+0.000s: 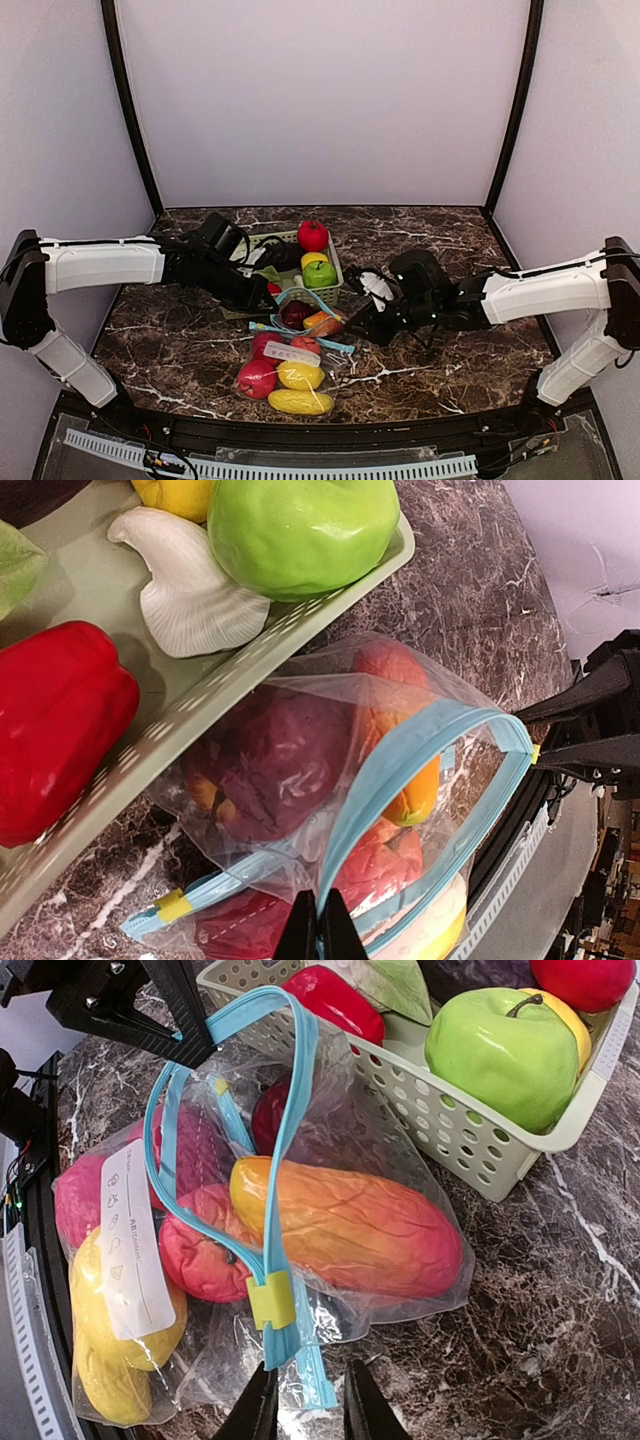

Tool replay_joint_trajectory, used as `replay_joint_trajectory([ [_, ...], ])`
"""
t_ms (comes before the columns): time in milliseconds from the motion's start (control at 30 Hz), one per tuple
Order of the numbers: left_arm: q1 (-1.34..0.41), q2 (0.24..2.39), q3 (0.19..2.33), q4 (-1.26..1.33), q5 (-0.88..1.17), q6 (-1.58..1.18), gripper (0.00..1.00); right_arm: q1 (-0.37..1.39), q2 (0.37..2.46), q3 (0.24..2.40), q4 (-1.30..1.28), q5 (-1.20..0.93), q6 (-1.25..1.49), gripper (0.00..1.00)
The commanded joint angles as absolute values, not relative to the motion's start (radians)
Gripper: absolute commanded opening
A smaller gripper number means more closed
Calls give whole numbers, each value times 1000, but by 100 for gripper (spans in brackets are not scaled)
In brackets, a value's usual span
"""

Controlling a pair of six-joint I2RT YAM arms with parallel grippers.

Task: Place the food in the zip-top bag and seal the zipper
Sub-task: Pass from the left arm to the right

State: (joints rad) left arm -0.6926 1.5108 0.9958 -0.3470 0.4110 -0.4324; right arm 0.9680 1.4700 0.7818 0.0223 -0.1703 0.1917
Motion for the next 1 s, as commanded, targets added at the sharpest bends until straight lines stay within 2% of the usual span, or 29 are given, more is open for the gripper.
replay_joint_trajectory([
  [0, -687, 1517, 1020, -367, 425, -437, 1, 987, 1494, 817, 46, -157, 169, 21],
  [133, -687, 1518, 1020, -367, 424, -438, 1, 999, 1503, 831, 39, -153, 157, 22],
  [533, -682, 1518, 1022, -365, 426, -436, 1, 1017, 1521, 857, 13, -128, 134, 33],
  [767, -677, 1516, 1022, -367, 426, -434, 1, 1027, 1529, 865, 6, -120, 128, 34],
  [833, -677, 1516, 1023, -367, 426, -434, 1, 1029, 1530, 865, 5, -113, 127, 33],
  [967, -677, 1516, 1023, -369, 428, -432, 1, 1028, 1532, 863, 5, -92, 129, 23],
])
